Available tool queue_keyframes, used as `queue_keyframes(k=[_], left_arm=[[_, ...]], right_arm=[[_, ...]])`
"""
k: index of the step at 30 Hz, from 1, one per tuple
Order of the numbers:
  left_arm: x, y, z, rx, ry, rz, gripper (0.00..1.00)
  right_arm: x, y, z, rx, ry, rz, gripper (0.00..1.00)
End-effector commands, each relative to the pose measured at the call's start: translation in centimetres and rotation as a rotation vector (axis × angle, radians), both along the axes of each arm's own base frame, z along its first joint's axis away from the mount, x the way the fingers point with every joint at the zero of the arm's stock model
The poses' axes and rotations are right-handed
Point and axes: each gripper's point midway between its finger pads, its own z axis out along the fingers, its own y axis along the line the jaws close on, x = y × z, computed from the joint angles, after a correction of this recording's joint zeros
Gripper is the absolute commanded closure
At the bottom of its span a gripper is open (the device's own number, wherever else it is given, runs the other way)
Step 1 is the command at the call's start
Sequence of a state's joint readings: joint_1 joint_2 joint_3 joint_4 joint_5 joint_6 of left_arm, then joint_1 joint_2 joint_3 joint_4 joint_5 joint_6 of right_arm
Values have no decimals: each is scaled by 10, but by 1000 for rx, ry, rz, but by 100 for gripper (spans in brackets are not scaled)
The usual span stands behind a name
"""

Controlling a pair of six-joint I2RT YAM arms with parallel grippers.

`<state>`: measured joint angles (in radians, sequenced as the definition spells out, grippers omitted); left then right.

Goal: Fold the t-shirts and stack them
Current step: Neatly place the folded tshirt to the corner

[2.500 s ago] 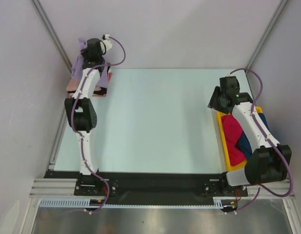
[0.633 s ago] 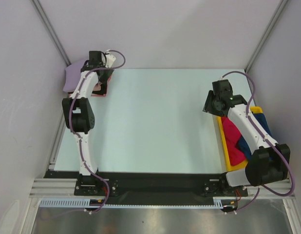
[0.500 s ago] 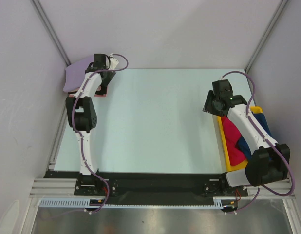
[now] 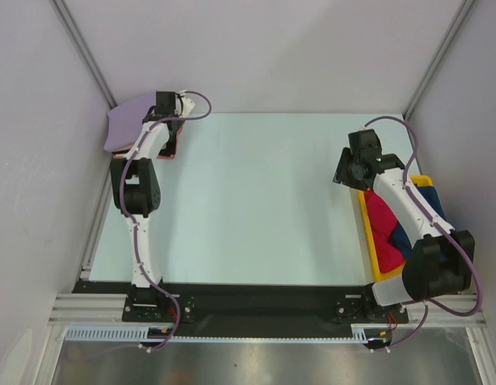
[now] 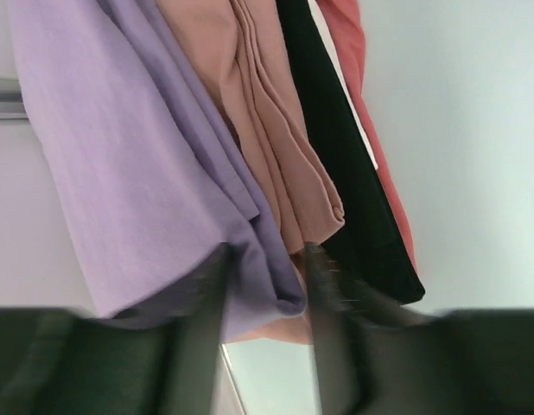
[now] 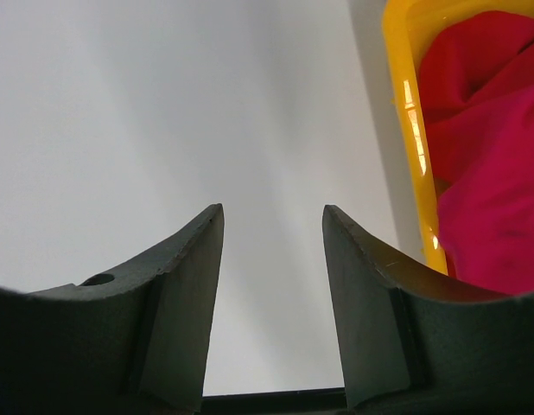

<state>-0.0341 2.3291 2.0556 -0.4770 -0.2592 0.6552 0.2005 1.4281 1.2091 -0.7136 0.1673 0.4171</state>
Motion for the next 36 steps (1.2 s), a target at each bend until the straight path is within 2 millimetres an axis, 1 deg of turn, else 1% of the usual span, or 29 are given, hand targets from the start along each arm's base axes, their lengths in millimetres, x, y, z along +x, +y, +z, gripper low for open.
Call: queue_keyframes(k=[1,4,6,9,10,12,13,15,16,18,19,20,22,24,25,29,30,31,32,33,34,35,36], left_arm=[[0,2,45,7,-94,-4,62],[-1,3,40,18,-83,-10,72],[0,6,39,28,-80,-3,73],[1,8,40,28,-87,-2,91],[1,7,42,24,-90,-4,100],[-2,3,46,20,-87,-25,100],[-7,3,52,21,-90,-31,100],[-12,1,58,30,-91,-55,100],[-21,2,61,36,-84,-68,100],[-28,-2,66,25,-84,-114,100],[-34,-2,81,34,-105,-135,100],[-42,-2,71,36,-77,-148,100],[-52,-5,67,52,-52,-193,100],[-55,-2,62,81,-43,-200,100],[-58,-1,53,88,-22,-202,100],[-59,-1,35,85,20,-208,100],[-60,-1,32,83,32,-208,98],[-58,-2,29,77,44,-214,92],[-58,-3,26,70,55,-209,80],[-62,-3,21,55,82,-200,51],[-60,-6,21,36,86,-209,41],[-60,-10,21,17,91,-218,33],[-65,-15,26,-13,94,-225,26]], right_arm=[[16,4,19,16,-66,11,45],[18,3,21,10,-67,15,45],[18,2,22,5,-64,15,45],[18,0,25,-3,-68,14,45],[17,0,26,-2,-69,14,45],[15,0,26,-4,-67,13,45],[15,0,26,-1,-67,12,45],[14,0,26,1,-68,12,45],[13,0,26,2,-66,11,45],[13,0,26,4,-69,12,45],[12,0,25,3,-66,10,45],[12,1,25,5,-68,14,45],[12,1,24,5,-67,15,45],[12,1,24,7,-69,14,45],[13,1,24,9,-70,14,45],[11,0,25,5,-68,15,45],[11,0,25,2,-69,17,45],[10,-1,24,1,-64,13,45],[10,-1,26,3,-69,14,45],[10,-1,25,2,-67,13,45],[10,0,25,4,-68,16,45],[10,-1,26,5,-70,15,44],[10,-1,26,4,-68,13,44]])
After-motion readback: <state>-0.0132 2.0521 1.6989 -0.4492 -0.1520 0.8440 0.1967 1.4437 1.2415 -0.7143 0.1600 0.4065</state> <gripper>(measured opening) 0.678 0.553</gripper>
